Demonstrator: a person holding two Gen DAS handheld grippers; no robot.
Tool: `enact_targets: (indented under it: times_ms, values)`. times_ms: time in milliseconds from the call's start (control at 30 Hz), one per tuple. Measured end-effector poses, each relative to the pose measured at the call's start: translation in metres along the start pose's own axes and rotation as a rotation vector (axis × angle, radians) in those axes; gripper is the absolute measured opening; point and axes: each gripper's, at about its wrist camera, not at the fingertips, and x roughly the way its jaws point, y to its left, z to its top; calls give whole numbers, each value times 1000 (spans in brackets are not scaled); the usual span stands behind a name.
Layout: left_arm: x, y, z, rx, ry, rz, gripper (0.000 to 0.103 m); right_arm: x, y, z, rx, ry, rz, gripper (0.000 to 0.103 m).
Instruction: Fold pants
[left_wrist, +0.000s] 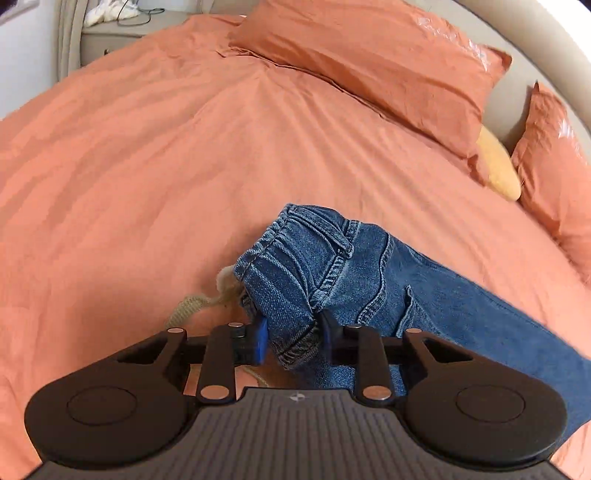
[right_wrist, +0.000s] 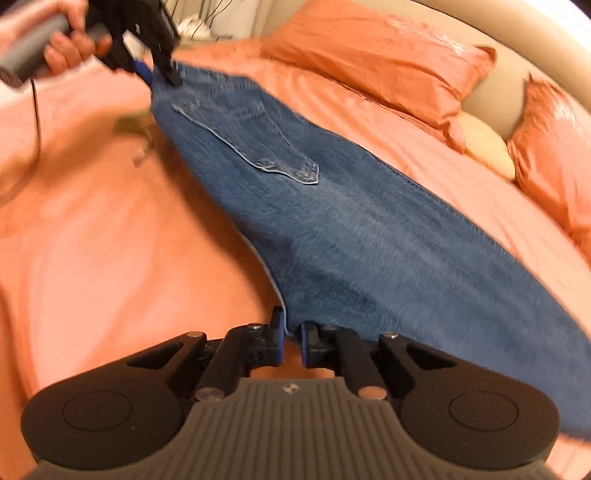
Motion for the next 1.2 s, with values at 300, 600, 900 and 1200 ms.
enact_targets:
  times_ms: [300,600,900,1200]
  values:
    - [43,-9,-14,121,52,180,28,29,1,-21,215,69,22,3]
    - [52,-18,-28,271,34,329,51,15,-23,-33,384,94,111,0]
    - [-23,-55,-34,418,-110,374,67,-49,-111,-72,618,28,68,13]
    - [-47,-173,-52,530,-93,147,62,-128,-265,-134,940,-57,-111,35]
